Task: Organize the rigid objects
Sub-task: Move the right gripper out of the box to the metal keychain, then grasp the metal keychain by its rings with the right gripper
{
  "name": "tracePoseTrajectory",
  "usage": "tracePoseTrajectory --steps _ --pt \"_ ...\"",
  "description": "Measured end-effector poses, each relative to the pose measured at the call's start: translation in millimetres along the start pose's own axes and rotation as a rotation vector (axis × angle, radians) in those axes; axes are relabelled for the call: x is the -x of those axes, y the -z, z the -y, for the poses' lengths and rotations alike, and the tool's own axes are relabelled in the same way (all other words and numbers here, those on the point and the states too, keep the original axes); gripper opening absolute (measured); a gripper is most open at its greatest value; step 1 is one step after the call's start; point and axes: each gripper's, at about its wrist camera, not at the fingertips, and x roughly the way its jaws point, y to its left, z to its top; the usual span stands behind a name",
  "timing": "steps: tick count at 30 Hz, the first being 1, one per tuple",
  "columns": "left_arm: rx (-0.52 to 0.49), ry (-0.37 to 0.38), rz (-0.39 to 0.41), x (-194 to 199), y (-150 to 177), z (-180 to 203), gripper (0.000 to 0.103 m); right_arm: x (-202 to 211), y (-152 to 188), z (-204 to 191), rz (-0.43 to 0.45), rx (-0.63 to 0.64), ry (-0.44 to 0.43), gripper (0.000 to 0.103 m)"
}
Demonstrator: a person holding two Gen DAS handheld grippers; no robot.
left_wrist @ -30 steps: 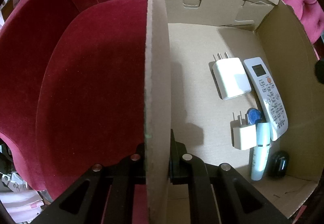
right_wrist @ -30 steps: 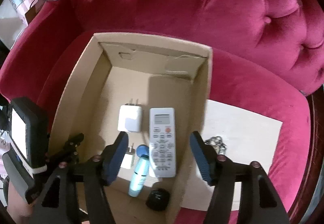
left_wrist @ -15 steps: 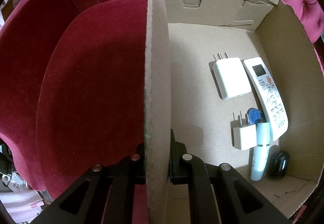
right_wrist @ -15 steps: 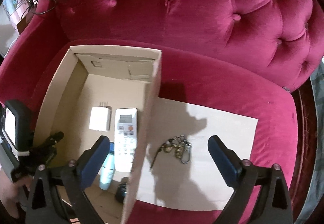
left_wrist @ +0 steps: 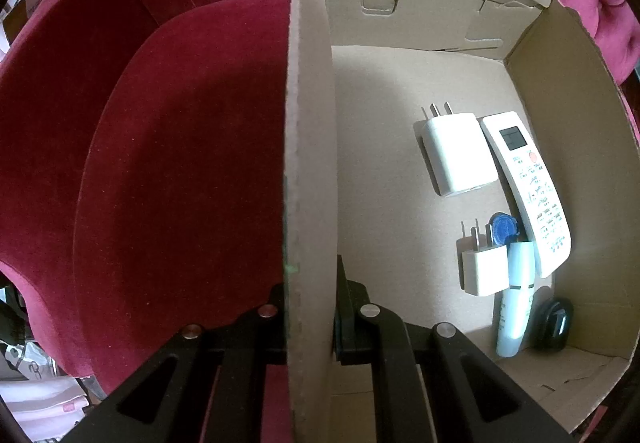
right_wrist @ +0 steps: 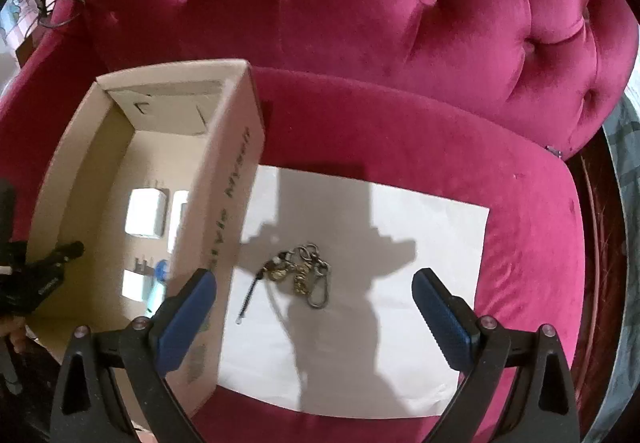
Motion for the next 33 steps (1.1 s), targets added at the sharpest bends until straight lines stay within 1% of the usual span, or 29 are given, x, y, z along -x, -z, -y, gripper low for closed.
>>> tracePoseTrajectory --steps 9,16,28,30,31,33 --pt "-0.005 -0.007 0.001 -0.4 0.9 0.8 0.010 -36.7 7.7 11.2 -0.043 0.004 0.006 0.100" --pt "-0.006 -0.010 0.000 -0.2 0.5 2.1 0.010 -67.9 14.2 12.4 -0.080 0.012 0.004 0.100" --pt "-0.012 -0.017 0.000 -1.3 1.7 3.4 0.010 -101.9 16.8 12.7 -0.116 0.024 0.000 0.099" --pt "-0.012 -0.018 0.000 -0.9 1.4 4.2 0.010 -105.0 16.6 10.3 -0.123 0.034 0.000 0.097" --pt "-0.011 -0.017 0.000 -0.8 1.4 4.4 0.010 -107.5 15.0 11.1 -0.124 0.038 0.004 0.094" --pt "-0.011 -0.017 0.000 -0.4 1.3 4.6 0.010 -111.1 16.0 10.5 -0.129 0.047 0.003 0.091"
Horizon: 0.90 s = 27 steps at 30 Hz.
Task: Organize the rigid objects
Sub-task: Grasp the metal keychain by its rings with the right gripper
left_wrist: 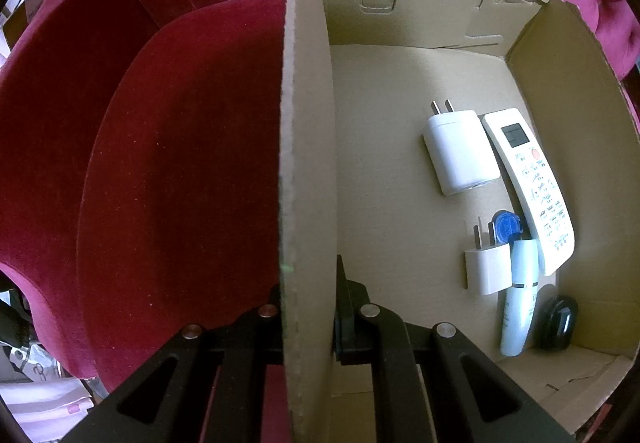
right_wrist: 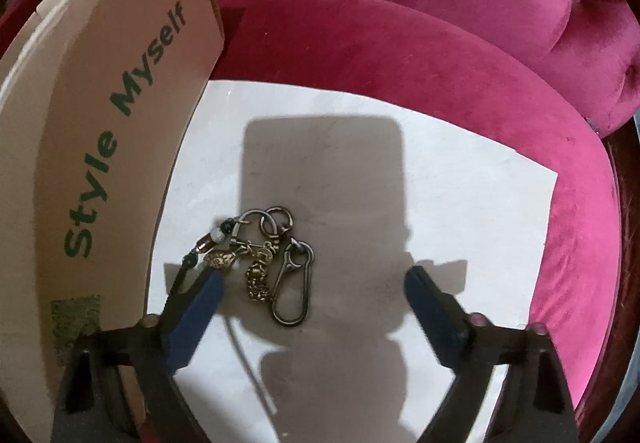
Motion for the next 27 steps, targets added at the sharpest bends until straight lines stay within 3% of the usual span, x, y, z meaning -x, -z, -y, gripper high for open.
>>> tracePoseTrajectory --steps 5,11,12,17,18,27 --pt "0.001 0.001 -0.001 -0.6 0.4 -0.4 0.010 -3.4 -1.0 0.2 0.001 -0.004 -0.025 0.081" --pt "0.000 -0.001 -0.001 -1.3 0.4 -0.9 0.010 0.0 -7.0 0.2 0.015 -0.012 -0.029 0.049" --pt "-0.001 -0.001 -0.001 -1.2 0.3 -0.9 0.010 0.9 -7.9 -0.3 0.016 -0.007 -0.022 0.033" --pt "0.000 -0.001 0.000 -1.1 0.2 -0.9 0.010 5.4 -9.6 1.1 0.005 -0.012 -0.028 0.025" --pt "0.000 -0.001 0.000 -1.2 0.2 -0.9 0.010 9.0 -10.9 0.3 0.005 -0.018 -0.029 0.014" --pt "-0.002 -0.002 0.001 -1.5 0.7 -0.3 0.010 16.9 -10.4 1.4 0.016 -0.040 -0.038 0.014"
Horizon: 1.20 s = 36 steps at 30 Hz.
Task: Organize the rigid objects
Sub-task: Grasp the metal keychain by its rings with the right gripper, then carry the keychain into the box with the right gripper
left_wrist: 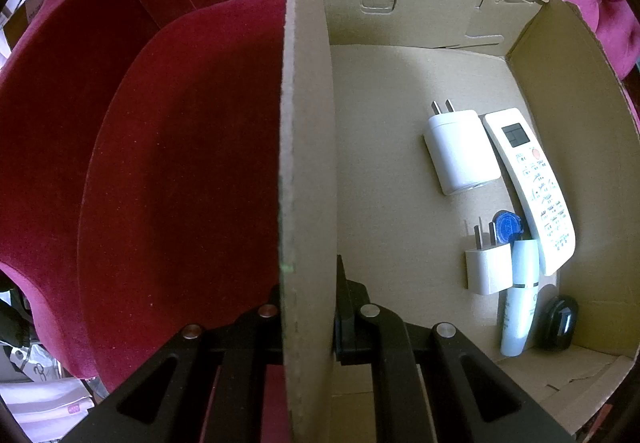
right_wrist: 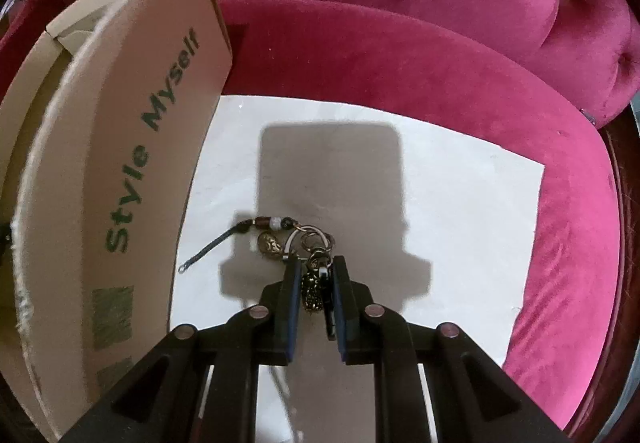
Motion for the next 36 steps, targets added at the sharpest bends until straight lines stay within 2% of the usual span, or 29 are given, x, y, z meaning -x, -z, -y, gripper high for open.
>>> tracePoseTrajectory --steps 10,18,36 --pt "0.003 0.005 0.000 0.4 -0.2 -2.1 0.010 28.9 -1.8 -3.8 0.058 -0.024 -0.008 0.014" --pt "0.000 0.002 0.001 0.5 -0.5 -2.2 0.010 69.2 12.3 -3.5 0.092 -0.036 0.013 0.014" --pt "0.001 0.006 0.002 1.5 0.0 -2.1 0.010 159.2 -11.6 -15.8 0.178 -0.030 0.052 0.014"
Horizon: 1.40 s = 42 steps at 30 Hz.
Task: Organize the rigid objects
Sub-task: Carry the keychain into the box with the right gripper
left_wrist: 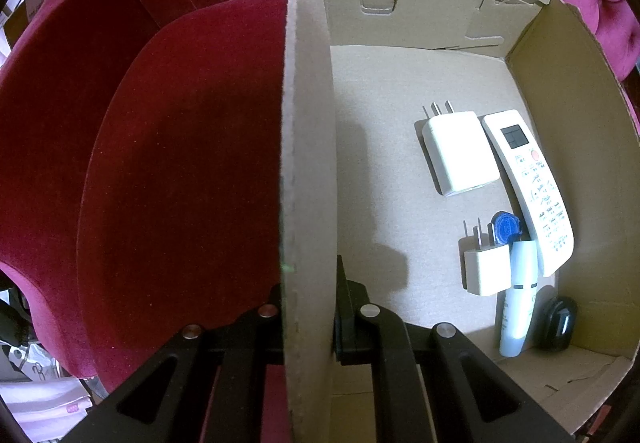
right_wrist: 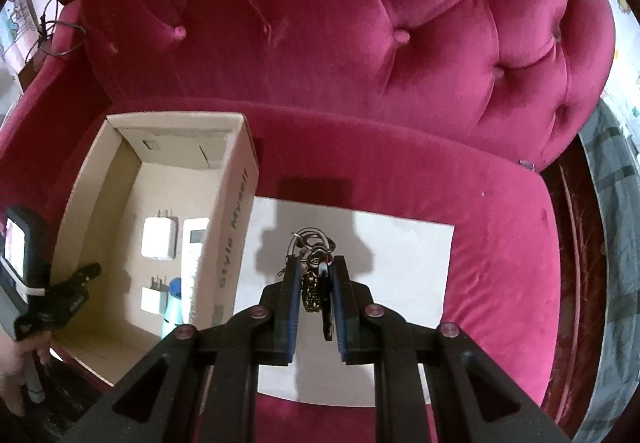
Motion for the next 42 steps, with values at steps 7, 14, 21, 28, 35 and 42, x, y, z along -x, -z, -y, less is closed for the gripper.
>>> tracePoseTrajectory --steps 7,14,21,28,35,42 --pt "0.000 0.003 0.001 -0.3 0.5 0.3 0.010 23.6 -18.3 -12.6 0.041 0.024 -0.006 0.014" --pt "0.000 0.002 0.001 0.2 0.3 0.4 0.010 39.0 -34.7 -36.9 0.074 0.061 -0.037 0.014" --pt "-0.001 0.003 0.001 0.8 0.3 0.4 0.010 35.1 -41.6 -69.7 0.074 0.109 -0.088 0.014" --pt "0.000 0.005 0.001 1.3 0.2 0.3 0.010 14.1 -37.0 -102.2 0.035 0.142 -0.140 0.014" --pt "0.001 0.006 0.001 0.8 0.2 -0.1 0.010 -14.6 -30.4 -129.1 -0.008 0.161 -0.182 0.014" --pt "0.004 0.009 0.001 1.1 -0.8 -0.9 0.010 -50.4 -18.1 -152.0 -0.069 0.170 -0.212 0.014"
